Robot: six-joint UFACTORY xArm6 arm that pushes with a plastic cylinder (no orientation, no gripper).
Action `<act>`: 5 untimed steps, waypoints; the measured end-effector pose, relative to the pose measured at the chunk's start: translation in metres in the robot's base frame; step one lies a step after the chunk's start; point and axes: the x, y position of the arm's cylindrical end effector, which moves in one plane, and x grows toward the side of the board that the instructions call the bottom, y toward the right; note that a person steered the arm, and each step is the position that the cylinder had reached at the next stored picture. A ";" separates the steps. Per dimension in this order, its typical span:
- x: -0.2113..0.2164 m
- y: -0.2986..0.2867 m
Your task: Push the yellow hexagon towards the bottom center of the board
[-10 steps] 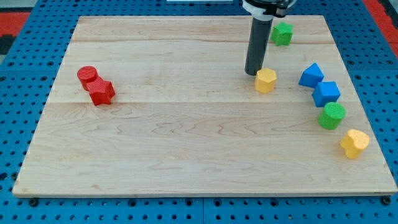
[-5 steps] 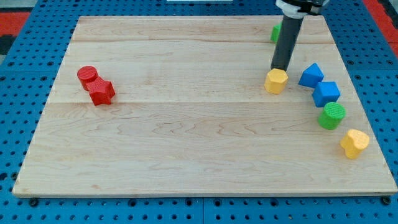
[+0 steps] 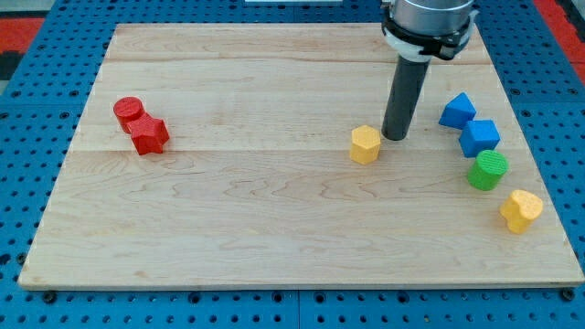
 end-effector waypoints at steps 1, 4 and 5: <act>0.009 -0.020; 0.036 -0.148; 0.077 -0.124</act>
